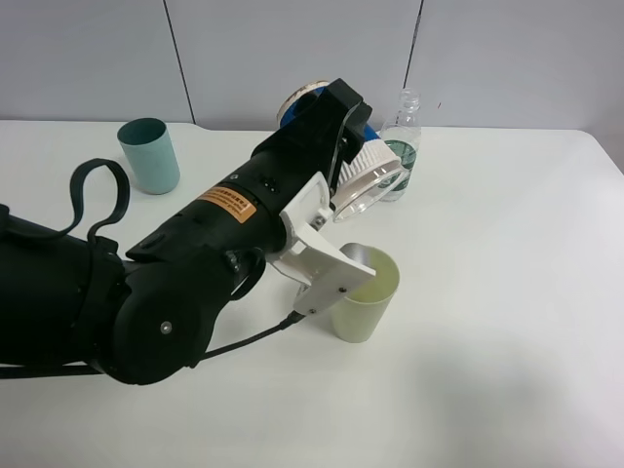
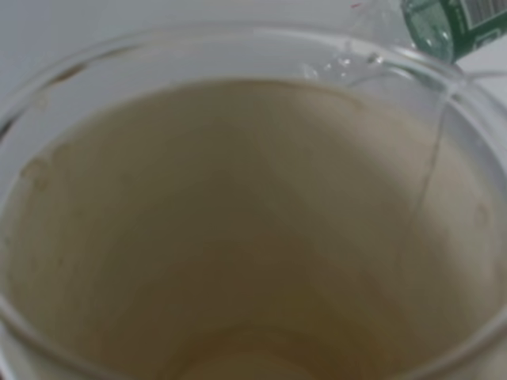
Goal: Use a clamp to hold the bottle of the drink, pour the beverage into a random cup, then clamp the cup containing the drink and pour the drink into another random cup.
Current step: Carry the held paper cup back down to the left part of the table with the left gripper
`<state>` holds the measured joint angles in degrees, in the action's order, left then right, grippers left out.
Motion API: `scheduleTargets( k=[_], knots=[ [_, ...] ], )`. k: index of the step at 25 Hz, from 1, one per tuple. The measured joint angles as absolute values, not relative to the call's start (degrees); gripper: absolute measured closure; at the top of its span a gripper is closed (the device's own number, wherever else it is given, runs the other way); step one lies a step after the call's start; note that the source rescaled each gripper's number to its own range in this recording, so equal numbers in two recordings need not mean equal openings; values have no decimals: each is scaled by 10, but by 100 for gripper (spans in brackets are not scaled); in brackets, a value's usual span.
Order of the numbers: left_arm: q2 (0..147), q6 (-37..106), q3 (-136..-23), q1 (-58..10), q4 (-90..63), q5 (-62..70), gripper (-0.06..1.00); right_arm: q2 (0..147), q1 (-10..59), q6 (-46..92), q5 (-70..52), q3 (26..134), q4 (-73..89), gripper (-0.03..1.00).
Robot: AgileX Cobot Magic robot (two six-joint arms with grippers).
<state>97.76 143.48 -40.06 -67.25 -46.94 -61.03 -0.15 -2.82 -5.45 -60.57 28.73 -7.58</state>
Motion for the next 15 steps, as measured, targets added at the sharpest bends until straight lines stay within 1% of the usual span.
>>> scheduleTargets(
  k=[9, 12, 15],
  knots=[
    [978, 1418, -392, -672, -457, -611, 89, -1, -28, -55, -606, 287, -76, -3],
    [978, 1363, -375, -672, -457, -602, 89, -1, -28, -55, -606, 287, -76, -3],
    [978, 1261, -357, -672, -457, -593, 89, -1, -28, -55, -606, 287, -76, -3]
  ],
)
